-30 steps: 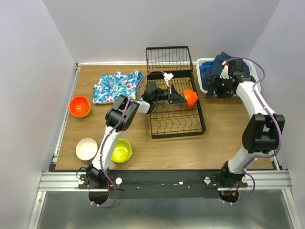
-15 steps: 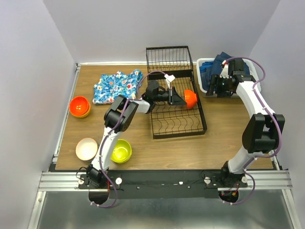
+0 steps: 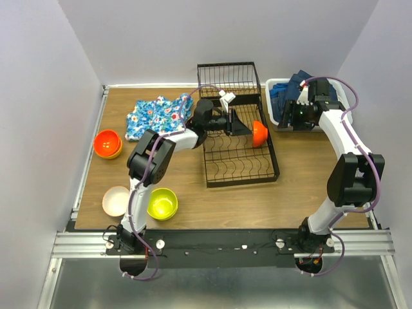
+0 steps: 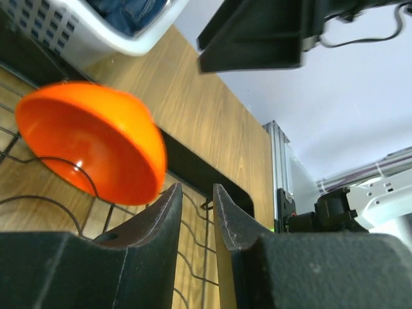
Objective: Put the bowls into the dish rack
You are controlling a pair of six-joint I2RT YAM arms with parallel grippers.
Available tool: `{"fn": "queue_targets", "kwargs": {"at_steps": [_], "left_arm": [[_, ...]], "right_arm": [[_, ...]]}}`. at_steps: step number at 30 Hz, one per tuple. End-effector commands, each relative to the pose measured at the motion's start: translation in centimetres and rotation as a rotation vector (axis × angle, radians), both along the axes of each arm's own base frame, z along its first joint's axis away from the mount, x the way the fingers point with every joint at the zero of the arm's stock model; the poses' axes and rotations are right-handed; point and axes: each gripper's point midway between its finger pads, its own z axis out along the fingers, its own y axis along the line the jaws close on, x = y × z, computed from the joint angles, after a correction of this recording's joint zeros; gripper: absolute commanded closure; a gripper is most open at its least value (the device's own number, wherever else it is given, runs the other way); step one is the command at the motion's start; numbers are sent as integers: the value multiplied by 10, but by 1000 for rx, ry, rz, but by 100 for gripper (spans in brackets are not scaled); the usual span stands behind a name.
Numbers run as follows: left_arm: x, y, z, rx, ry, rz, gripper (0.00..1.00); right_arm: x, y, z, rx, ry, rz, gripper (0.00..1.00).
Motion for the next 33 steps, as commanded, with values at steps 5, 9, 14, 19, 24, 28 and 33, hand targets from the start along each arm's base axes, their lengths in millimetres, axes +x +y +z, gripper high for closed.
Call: {"fn": "queue_targets", "kwargs": {"at_steps": [5,9,14,19,24,28,33], "left_arm": [[7,54,53,267,-159,129,64],[-2,143,57,510,-260,175,62],[-6,275,57,773,-277,256,61],[-18,411,57,1042,-188,401,60],[-14,475,55,1199,-134,517,60],[-6,498,47,1278,1,653,59],[-2,508,18,1321,149,694,59]], "right_arm": [[2,7,18,24,-54,-1,26],[3,13,23,59,-67,11,26],[12,27,27,123,-85,72,25],[25,40,34,188,-103,126,24],[34,49,33,234,-106,155,25],[39,52,25,242,-92,138,24],[41,55,22,273,-80,120,23]]}}
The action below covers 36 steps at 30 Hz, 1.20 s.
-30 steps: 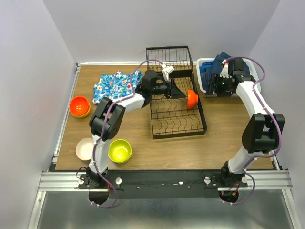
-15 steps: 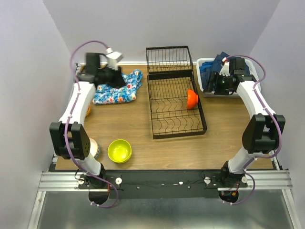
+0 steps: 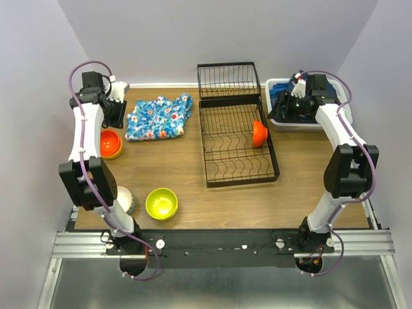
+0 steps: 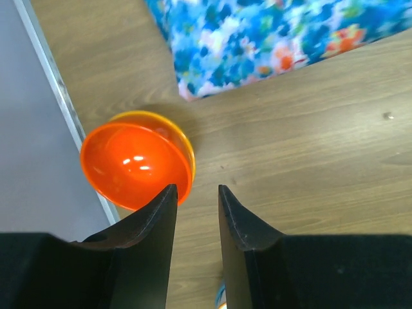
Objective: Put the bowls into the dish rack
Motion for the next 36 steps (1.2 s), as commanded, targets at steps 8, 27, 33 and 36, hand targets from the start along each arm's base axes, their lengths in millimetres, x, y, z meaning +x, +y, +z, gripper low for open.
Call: {"fn": "queue_targets", "kwargs": {"at_steps": [8,27,33,36], "left_arm": [[7,33,-55,103,174,178,59],[21,42,-95,122,257,181,73],[15,38,-96,113,266,170,90],[12,33,-93,93,263,155,95]], "right_arm": [[8,12,3,62,-10,-6,23],[25,10,-4,60,1,-26,24],[28,10,-4,58,-2,-27,23],[27,10,-4,61,1,-29,24]]}}
